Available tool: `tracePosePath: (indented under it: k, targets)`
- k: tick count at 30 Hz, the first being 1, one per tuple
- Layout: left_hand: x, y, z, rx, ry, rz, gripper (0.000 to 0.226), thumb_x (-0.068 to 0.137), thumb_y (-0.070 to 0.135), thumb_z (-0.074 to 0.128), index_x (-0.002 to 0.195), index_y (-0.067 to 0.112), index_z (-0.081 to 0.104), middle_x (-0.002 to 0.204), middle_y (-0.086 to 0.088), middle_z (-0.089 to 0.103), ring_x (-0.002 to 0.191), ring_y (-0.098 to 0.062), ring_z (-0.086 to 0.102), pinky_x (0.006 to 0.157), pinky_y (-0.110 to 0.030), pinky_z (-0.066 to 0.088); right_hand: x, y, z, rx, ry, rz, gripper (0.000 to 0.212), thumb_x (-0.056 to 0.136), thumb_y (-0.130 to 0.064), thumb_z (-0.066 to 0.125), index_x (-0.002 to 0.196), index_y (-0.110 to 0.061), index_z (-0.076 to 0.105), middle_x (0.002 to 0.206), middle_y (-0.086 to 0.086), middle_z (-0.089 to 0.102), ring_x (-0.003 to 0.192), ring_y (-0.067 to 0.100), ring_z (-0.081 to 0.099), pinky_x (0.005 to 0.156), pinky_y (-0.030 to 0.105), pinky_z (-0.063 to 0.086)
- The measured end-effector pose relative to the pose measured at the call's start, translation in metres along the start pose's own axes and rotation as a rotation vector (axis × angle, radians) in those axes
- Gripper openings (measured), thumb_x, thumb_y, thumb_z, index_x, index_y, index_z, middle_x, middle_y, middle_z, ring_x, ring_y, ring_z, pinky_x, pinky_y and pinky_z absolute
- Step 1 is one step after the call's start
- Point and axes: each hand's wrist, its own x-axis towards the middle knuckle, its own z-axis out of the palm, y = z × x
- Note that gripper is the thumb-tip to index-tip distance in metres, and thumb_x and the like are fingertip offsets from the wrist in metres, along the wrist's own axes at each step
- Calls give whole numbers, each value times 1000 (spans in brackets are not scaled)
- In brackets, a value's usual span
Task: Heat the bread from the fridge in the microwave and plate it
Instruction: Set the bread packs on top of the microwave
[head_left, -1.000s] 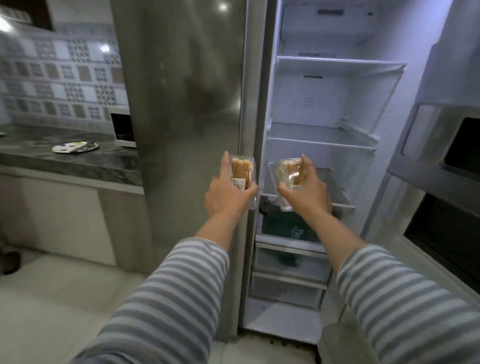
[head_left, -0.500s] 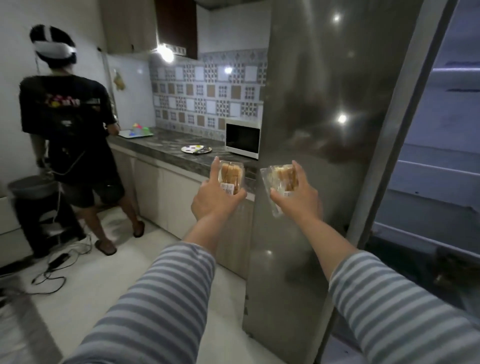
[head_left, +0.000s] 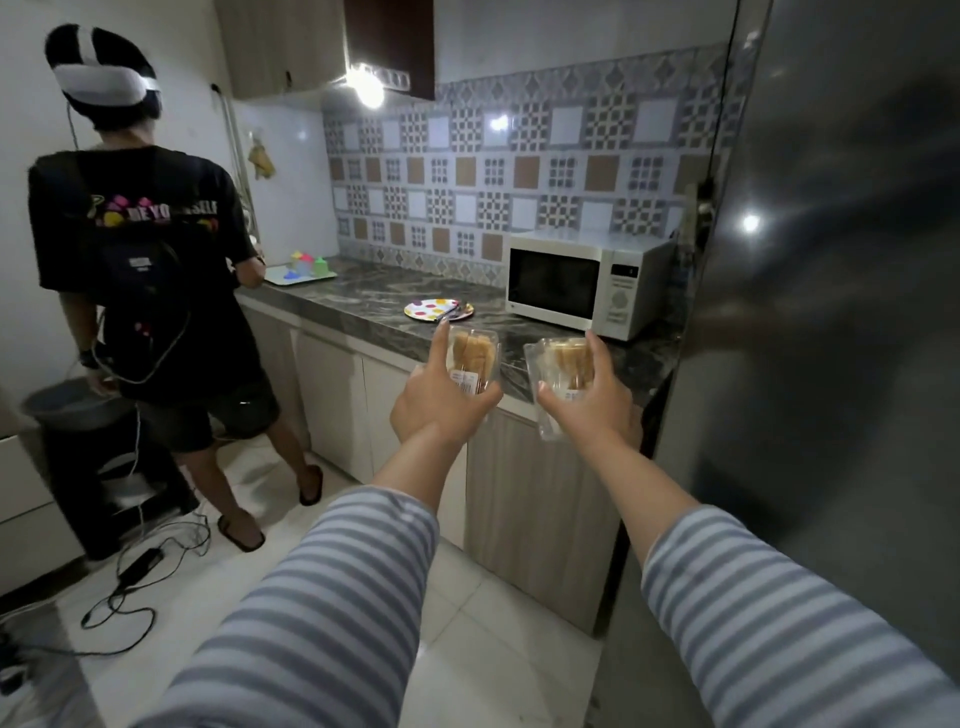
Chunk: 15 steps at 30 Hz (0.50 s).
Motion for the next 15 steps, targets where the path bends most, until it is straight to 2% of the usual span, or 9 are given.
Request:
tracePosePath:
  k: [2, 6, 9, 11, 15]
  targets:
    - [35, -8, 17, -3, -6, -3, 93, 72, 58, 66, 146, 50, 10, 123, -2, 59, 105, -24, 60, 83, -39, 53, 31, 5, 23, -11, 25, -6, 86, 76, -44, 72, 146, -42, 23, 129, -1, 58, 112, 23, 58, 86, 34, 44]
    - [109, -15, 62, 17, -9, -6, 93, 73, 62, 64, 146, 50, 7, 122, -2, 59, 106, -24, 60, 74, -32, 48, 107, 14, 59, -83, 44, 4, 84, 78, -47, 69, 146, -44, 20, 131, 0, 56, 113, 25, 57, 84, 34, 44]
    - [169, -13, 96, 1, -25, 4, 94, 73, 61, 64, 147, 50, 7, 126, -2, 59, 111, -24, 59, 76, -33, 46, 170, 22, 84, -106, 78, 8, 83, 79, -48, 68, 146, -45, 19, 132, 1, 55, 114, 26, 56, 79, 33, 42]
    - [208, -10, 117, -17, -28, 0, 94, 74, 60, 65, 148, 49, 7, 130, -2, 57, 113, -25, 58, 77, -33, 44, 211, 28, 100, -112, 82, 4, 83, 79, -48, 67, 146, -45, 18, 133, -1, 54, 115, 25, 55, 82, 33, 42]
    - [280, -8, 155, -17, -33, 11, 95, 73, 63, 64, 147, 49, 6, 132, -1, 57, 111, -25, 59, 83, -38, 52, 284, 38, 128, -136, 113, 17, 83, 79, -48, 67, 146, -45, 17, 135, -3, 54, 117, 24, 55, 91, 38, 45]
